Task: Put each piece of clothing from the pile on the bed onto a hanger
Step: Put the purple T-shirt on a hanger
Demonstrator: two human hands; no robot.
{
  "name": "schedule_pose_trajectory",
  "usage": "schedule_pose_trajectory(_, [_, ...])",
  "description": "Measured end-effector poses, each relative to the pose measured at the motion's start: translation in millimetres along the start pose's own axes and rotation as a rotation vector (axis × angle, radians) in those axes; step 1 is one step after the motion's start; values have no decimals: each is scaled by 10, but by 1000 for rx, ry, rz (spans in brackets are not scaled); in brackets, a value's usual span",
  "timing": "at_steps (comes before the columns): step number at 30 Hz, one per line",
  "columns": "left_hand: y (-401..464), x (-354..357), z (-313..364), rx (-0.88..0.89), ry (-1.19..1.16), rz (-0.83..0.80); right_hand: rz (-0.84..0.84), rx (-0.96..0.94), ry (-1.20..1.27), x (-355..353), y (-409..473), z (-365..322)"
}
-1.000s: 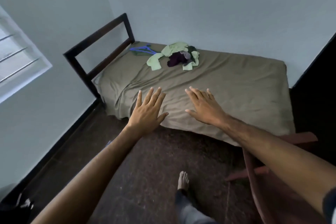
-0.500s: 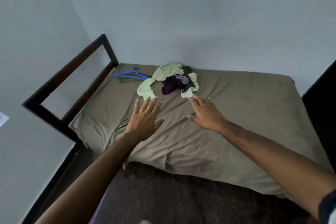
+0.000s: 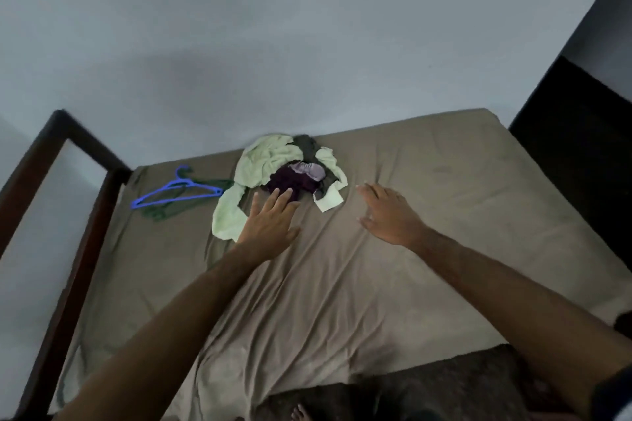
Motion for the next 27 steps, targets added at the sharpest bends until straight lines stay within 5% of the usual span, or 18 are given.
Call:
schedule_pose_trajectory(10, [1538, 467, -553, 90, 77, -71, 6, 158, 342, 551, 1200, 561])
schedule_pose_trajectory(17, [2456, 958, -743, 132, 174, -274, 67, 277, 580, 1149, 1549, 926])
schedule_pose_trajectory(27, [3867, 2091, -961, 229, 302, -253, 282, 332, 747, 2322, 2580, 1260])
Point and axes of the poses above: each hand's wrist, its own y-axis towards the middle knuckle, its own x-axis out of the palm, z = x × y, the point moved 3 cm from there along y, towards the middle knuckle, and after that the axes turned 7 degrees about -x, right-handed, at the moved point
